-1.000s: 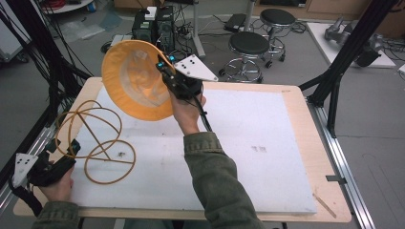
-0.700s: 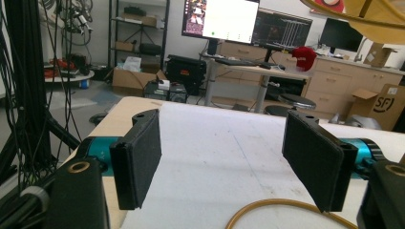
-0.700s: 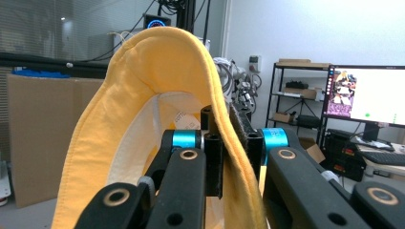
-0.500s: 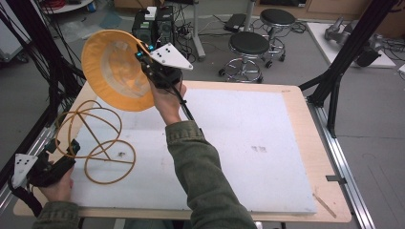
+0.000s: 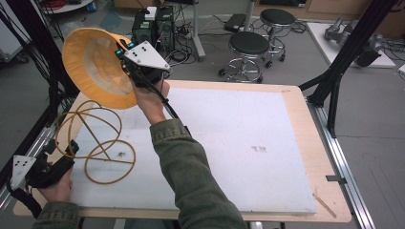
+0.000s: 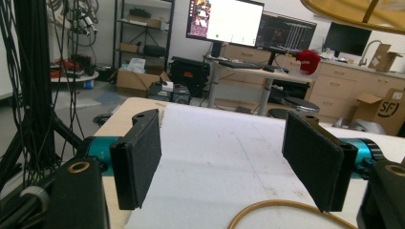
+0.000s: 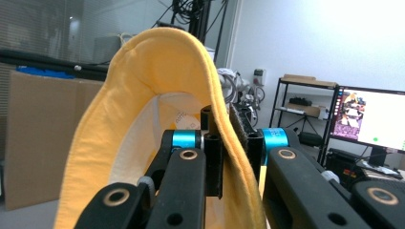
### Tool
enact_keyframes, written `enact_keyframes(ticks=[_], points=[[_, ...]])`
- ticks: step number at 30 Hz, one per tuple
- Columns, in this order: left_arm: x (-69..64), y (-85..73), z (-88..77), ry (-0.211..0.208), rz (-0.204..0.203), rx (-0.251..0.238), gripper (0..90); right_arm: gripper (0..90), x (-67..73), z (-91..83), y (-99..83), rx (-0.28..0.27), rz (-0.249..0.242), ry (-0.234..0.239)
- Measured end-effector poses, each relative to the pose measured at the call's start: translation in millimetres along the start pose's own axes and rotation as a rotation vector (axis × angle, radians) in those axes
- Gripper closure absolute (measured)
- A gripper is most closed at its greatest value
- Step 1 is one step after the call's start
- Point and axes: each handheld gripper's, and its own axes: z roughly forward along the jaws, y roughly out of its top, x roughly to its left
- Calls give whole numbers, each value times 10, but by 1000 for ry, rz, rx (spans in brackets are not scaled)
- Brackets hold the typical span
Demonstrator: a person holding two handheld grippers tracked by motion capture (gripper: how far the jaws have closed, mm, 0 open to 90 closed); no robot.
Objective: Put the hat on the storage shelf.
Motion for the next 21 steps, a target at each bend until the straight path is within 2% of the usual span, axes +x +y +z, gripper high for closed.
enact_keyframes(ticks=[3,5,10,17,18,19,21], points=[[11,0,-1,15,-4,1,298,839,55,33,-25,9,-6,4],[15,-4,4,18,-16,-1,298,839,86,58,-52,30,19,25],[15,-3,4,17,-15,-2,298,839,156,91,-81,45,11,49],[27,-8,11,25,-13,4,298,838,375,17,16,25,6,142],[27,-8,11,25,-13,4,298,838,375,17,16,25,6,142],[24,-7,10,27,-14,4,298,838,448,-32,66,9,4,176],[21,-7,9,27,-17,4,298,837,511,-72,104,0,10,206]])
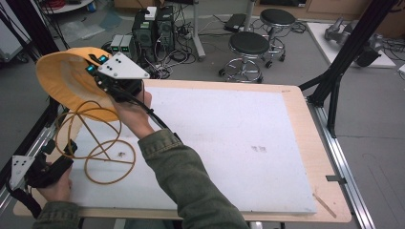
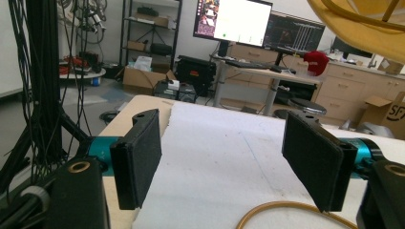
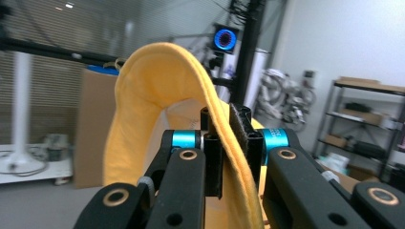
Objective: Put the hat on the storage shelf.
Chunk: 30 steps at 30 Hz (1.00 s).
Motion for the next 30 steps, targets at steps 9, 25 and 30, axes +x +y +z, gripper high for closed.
enact_keyframes(ticks=[9,25,30], points=[[9,3,-5,5,-3,-7,298,832,478,-198,82,-2,-57,172],[-5,-5,15,2,-6,-5,298,822,763,-535,-275,61,-1,326],[3,-5,15,-5,-11,-7,296,802,847,-541,-324,88,42,372]])
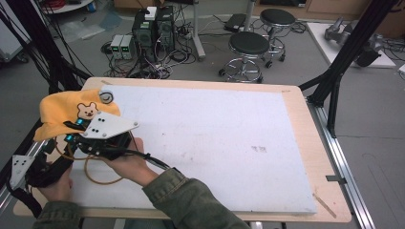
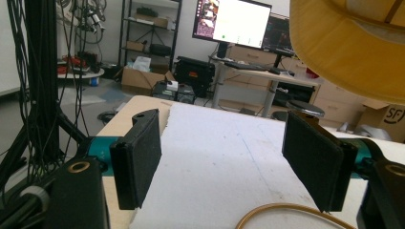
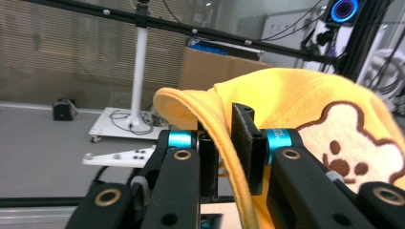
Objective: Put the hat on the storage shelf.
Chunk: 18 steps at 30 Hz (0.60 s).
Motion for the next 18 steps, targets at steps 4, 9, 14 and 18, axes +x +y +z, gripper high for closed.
enact_keyframes(ticks=[4,9,14,18], points=[[1,-1,4,-1,-3,0,296,794,31,9,-42,14,25,17],[10,-1,3,1,-8,0,296,760,77,23,-91,31,33,44],[18,-4,8,-5,-12,3,295,747,134,33,-140,44,46,61],[19,-3,9,-5,-10,1,295,721,208,50,-186,67,25,71]])
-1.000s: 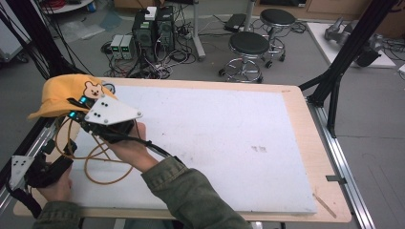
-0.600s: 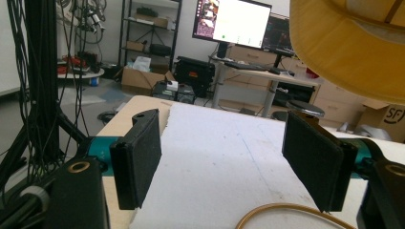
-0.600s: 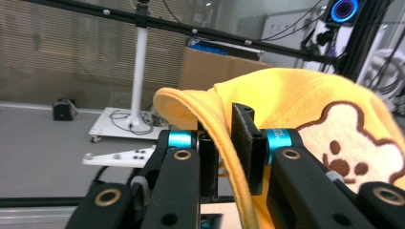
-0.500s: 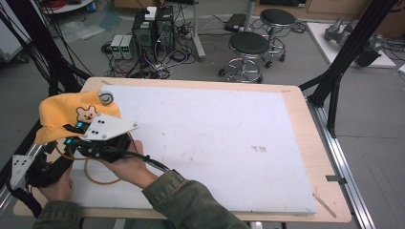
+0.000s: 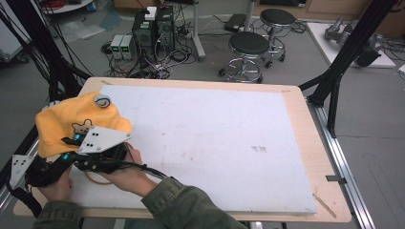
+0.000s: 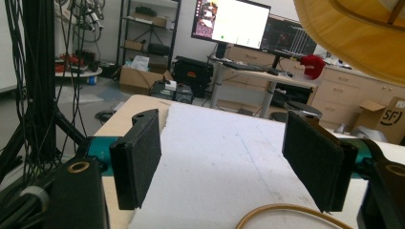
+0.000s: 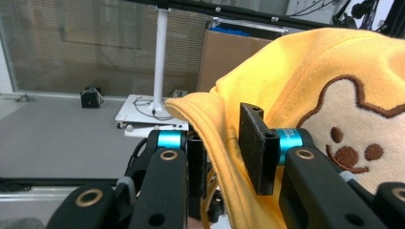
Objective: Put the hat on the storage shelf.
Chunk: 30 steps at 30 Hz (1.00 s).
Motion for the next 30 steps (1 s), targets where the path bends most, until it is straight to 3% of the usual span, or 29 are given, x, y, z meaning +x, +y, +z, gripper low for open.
enact_keyframes(ticks=[20,30], points=[[13,-1,-2,7,-6,1,295,699,135,48,-158,59,-48,10],[25,-8,2,8,-16,3,296,548,148,34,-157,47,-56,8]])
